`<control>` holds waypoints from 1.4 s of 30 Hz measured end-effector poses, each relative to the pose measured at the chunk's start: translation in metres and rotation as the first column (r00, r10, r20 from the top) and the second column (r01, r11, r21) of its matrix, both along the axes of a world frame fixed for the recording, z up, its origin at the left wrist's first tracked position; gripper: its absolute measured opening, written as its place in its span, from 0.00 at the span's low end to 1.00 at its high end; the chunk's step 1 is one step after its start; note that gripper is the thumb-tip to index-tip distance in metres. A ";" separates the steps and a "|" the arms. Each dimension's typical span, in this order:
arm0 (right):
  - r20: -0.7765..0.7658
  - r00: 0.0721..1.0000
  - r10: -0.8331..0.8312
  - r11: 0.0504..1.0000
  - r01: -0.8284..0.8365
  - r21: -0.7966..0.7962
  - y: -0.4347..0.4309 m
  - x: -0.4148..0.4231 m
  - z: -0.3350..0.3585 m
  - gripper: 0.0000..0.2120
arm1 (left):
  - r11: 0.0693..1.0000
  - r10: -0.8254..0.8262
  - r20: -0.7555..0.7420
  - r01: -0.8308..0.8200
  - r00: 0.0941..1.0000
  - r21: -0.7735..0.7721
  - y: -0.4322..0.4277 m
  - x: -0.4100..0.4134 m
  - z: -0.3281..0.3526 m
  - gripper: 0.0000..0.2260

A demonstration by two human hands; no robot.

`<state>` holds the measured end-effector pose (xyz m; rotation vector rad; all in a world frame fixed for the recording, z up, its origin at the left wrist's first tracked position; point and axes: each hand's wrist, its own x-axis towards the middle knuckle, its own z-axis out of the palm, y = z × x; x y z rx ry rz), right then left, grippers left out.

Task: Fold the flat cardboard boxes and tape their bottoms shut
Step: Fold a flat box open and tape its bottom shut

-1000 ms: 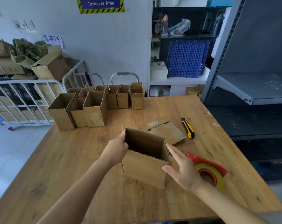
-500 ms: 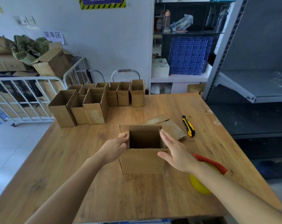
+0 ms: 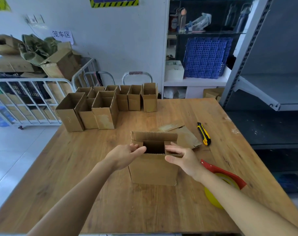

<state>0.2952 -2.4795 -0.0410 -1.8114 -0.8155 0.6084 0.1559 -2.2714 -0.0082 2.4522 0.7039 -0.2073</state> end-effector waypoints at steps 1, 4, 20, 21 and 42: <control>-0.068 0.995 -0.077 0.997 0.079 0.026 0.002 -0.001 0.001 0.15 | 0.998 0.031 0.028 -0.033 0.999 0.049 -0.001 0.000 -0.001 0.32; -0.135 0.954 -0.269 0.959 0.278 0.051 0.007 -0.005 0.004 0.05 | 0.968 0.074 0.121 -0.101 0.990 0.230 -0.004 0.007 -0.001 0.29; 0.665 0.732 0.148 0.899 0.181 -0.398 0.025 0.000 0.032 0.34 | 0.742 -0.223 0.374 -0.092 0.900 0.664 -0.016 0.016 -0.026 0.23; 0.679 0.716 0.163 0.895 0.183 -0.408 0.024 0.000 0.031 0.31 | 0.739 -0.228 0.384 -0.098 0.895 0.666 -0.017 0.015 -0.025 0.18; 0.792 0.541 0.282 0.905 0.124 -0.407 0.023 -0.024 -0.008 0.22 | 0.835 -0.228 0.311 0.021 0.923 0.550 -0.030 -0.005 -0.035 0.09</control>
